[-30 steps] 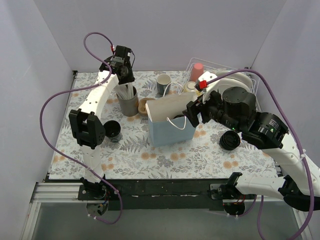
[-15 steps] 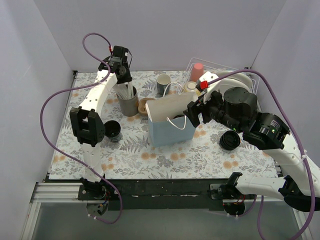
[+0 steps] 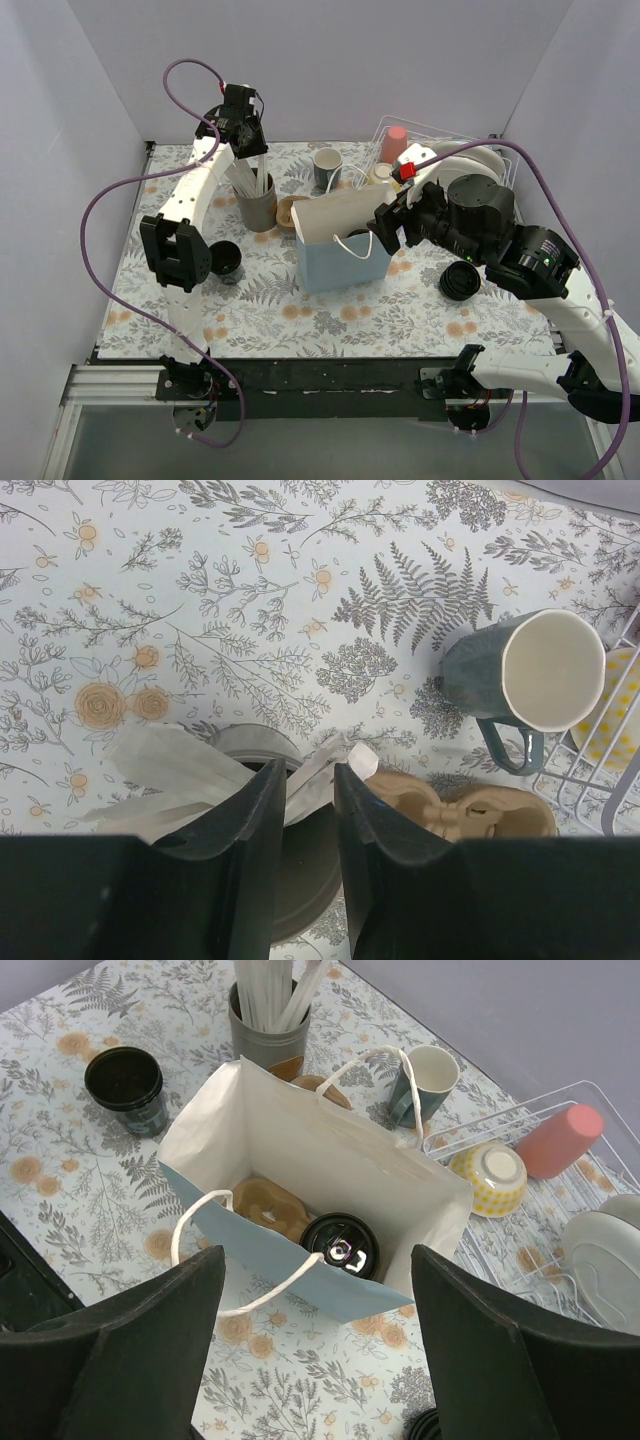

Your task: Pack the takeout coffee

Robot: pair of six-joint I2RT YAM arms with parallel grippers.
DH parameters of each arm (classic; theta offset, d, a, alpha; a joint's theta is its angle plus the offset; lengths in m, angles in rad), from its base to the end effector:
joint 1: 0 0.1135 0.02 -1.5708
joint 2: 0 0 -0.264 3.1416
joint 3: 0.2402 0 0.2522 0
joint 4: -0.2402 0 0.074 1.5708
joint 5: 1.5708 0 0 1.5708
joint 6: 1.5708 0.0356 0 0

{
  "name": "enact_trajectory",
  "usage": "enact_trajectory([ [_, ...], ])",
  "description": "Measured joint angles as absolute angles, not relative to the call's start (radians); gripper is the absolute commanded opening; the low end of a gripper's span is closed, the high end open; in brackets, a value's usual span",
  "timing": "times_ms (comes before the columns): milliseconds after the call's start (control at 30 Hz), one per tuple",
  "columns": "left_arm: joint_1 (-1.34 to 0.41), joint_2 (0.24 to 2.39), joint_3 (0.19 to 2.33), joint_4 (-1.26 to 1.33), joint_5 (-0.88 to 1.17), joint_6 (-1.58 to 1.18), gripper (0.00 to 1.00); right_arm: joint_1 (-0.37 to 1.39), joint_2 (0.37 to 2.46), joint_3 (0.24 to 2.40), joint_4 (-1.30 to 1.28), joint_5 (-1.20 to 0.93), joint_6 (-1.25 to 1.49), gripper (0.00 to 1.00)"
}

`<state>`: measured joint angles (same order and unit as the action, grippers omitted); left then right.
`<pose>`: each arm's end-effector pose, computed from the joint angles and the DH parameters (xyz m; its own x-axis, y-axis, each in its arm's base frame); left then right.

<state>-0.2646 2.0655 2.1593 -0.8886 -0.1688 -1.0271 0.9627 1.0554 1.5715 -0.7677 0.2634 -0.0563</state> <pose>0.4456 -0.1145 0.3507 -0.4798 -0.7441 -0.4649 -0.5149 0.6679 -0.5374 0.1095 0.1410 0.4893 -0.1055 -0.2467 -0.9633 -0.6553 0.7459 -0.1192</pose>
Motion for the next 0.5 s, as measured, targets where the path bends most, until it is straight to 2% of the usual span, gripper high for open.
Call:
enact_trajectory([
  [500, -0.265, 2.074, 2.153, -0.889, -0.156, -1.029, 0.23, 0.963, 1.055, 1.571, -0.768, 0.263, -0.067, 0.82],
])
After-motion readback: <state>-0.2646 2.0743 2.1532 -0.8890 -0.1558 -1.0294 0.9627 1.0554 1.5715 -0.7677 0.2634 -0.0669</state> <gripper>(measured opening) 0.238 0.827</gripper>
